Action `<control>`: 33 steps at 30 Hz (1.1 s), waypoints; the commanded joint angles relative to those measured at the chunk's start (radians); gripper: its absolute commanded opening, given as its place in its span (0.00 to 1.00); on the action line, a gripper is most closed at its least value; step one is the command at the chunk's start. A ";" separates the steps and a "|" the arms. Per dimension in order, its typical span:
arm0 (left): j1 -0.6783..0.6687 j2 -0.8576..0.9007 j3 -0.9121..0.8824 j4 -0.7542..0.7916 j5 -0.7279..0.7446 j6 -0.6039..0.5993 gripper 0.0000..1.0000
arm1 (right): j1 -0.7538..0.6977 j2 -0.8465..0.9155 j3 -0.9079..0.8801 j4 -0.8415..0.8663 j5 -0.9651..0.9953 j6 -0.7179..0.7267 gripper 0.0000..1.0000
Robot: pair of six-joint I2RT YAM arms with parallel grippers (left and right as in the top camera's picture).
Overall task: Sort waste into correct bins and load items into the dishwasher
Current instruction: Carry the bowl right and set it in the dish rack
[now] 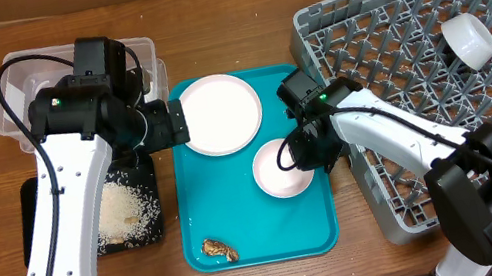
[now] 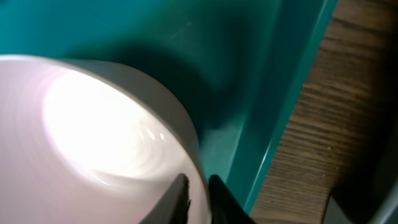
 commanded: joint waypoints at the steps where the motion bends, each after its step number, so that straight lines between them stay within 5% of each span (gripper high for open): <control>1: 0.004 -0.002 0.010 0.000 0.012 -0.010 0.93 | -0.008 -0.013 0.032 -0.021 -0.031 0.003 0.07; 11: 0.004 -0.002 0.010 -0.003 0.011 -0.010 0.93 | -0.100 -0.203 0.344 -0.166 0.249 -0.006 0.04; 17: 0.004 -0.002 0.010 -0.002 0.011 -0.010 0.93 | -0.214 -0.308 0.403 -0.051 0.603 -0.113 0.04; 33: 0.004 -0.002 0.010 -0.003 0.012 -0.010 0.93 | -0.507 -0.079 0.399 0.206 1.203 -0.188 0.04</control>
